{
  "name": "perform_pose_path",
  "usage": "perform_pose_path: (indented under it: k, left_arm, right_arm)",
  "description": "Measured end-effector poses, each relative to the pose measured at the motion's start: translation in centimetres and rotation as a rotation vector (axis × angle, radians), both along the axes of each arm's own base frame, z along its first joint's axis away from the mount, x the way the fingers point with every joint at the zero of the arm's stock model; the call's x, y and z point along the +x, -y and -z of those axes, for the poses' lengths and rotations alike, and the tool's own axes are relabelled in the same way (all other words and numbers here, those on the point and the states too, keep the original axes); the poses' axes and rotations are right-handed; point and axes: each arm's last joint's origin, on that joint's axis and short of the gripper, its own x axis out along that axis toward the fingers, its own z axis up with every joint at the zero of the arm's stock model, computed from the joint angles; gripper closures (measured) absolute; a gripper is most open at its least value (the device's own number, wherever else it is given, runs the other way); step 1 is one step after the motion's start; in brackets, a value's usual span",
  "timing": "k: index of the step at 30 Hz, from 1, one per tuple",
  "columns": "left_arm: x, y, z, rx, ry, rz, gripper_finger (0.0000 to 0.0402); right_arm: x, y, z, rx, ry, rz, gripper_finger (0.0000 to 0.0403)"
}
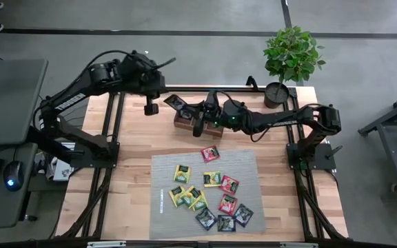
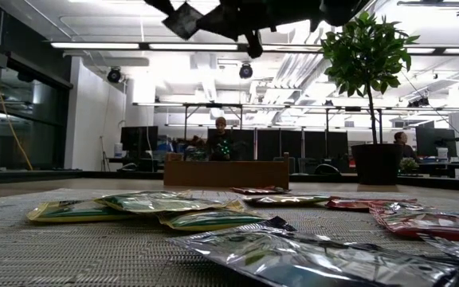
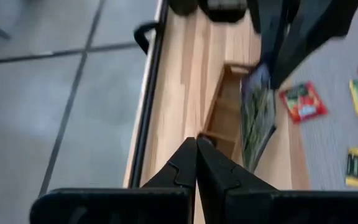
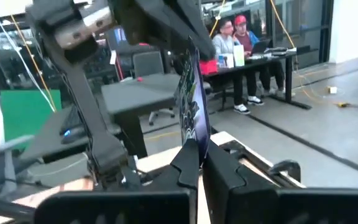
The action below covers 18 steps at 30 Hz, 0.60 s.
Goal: Pick & Place Tea
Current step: Put the purple tea bag into the left section of the wooden organizer
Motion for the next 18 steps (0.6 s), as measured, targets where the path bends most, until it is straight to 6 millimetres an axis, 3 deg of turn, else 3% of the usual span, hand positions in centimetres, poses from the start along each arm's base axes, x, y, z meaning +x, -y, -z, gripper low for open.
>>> perform_pose_path:
  k: [10, 18]
  left_arm:
    - [-4.0, -0.2, -3.1, -0.07, 0.277, 0.106, 0.0389]
    - [-3.9, -0.6, -3.1, -0.198, 0.331, 0.194, 0.0271]
  right_arm:
    - [-0.1, -0.1, -0.8, -0.054, 0.066, -0.012, 0.0403]
    - [-0.2, -0.1, -1.5, -0.109, 0.12, -0.009, 0.0402]
